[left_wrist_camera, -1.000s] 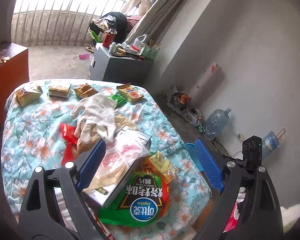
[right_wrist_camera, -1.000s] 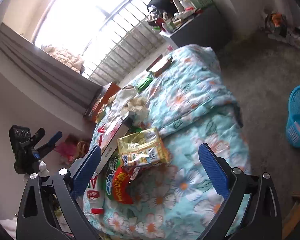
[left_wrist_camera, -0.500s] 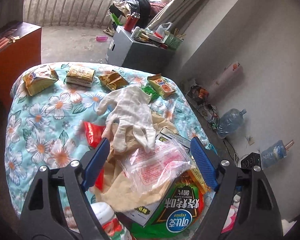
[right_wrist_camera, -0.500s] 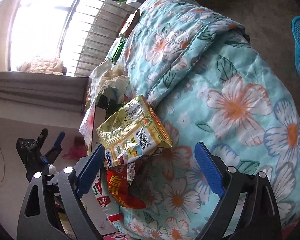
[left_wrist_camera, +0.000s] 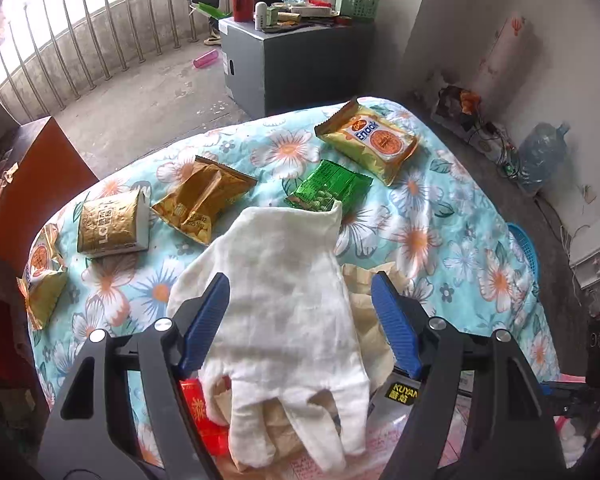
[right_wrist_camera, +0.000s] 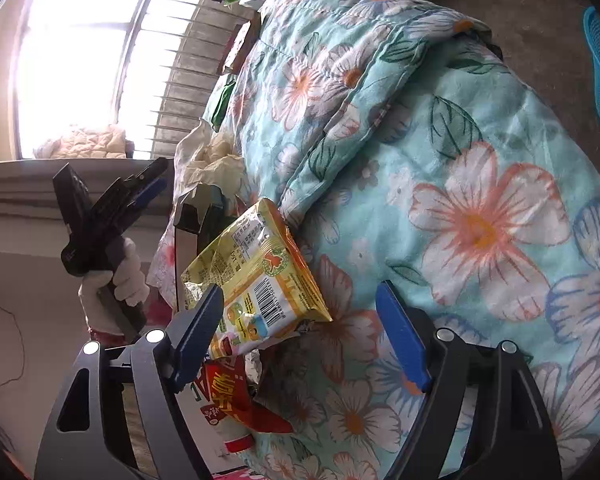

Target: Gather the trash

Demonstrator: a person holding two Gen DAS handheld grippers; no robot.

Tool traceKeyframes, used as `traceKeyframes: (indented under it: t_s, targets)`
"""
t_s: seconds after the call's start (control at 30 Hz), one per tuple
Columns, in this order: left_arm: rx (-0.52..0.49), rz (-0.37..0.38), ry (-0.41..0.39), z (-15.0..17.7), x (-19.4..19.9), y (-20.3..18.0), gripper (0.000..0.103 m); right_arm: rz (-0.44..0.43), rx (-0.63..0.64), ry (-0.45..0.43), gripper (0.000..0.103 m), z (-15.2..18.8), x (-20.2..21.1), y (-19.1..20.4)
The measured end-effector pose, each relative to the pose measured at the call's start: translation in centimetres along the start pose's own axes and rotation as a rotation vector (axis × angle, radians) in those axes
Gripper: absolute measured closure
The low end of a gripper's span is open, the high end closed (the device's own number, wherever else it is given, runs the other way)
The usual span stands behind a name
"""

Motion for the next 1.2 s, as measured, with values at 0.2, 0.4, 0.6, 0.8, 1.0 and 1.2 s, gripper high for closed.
traceKeyframes:
  t_s: [0.2,0.4,0.6,0.8,1.0,1.2]
  targets:
    - [0.017,-0.043,0.047,0.3,-2.3,0.5,0.058,-0.023,-0.016,0.001,0.037,-0.5,0.2,-0.7]
    - [0.039,-0.043,0.037,0.2,-1.9,1.4,0.081,-0.035,-0.02,-0.006,0.047,-0.2,0.5,-1.3]
    - [0.052,-0.036,0.011,0.2,-1.6,1.8,0.096,-0.055,-0.034,-0.015,0.057,-0.1,1.1,-1.7]
    - [0.062,-0.027,-0.043,0.1,0.0,1.9,0.102,-0.088,-0.046,-0.024,0.072,-0.3,1.6,-1.8]
    - [0.085,0.021,-0.119,-0.8,3.4,1.4,0.103,-0.119,-0.039,-0.052,0.083,-0.8,2.7,-1.6]
    - [0.09,0.09,-0.185,-0.3,7.8,0.7,0.103,-0.139,-0.016,-0.064,0.081,-0.9,4.0,-1.6]
Point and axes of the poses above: each gripper's, at about its wrist camera, not at the fingertips, and x roughly against the way its jaws point, y to its left, z to its underside, the point moved 10 cm from there along -x, roughly the way its jaws point, and after that the axes turned 9 degrees about x, right-handed, at the moved point
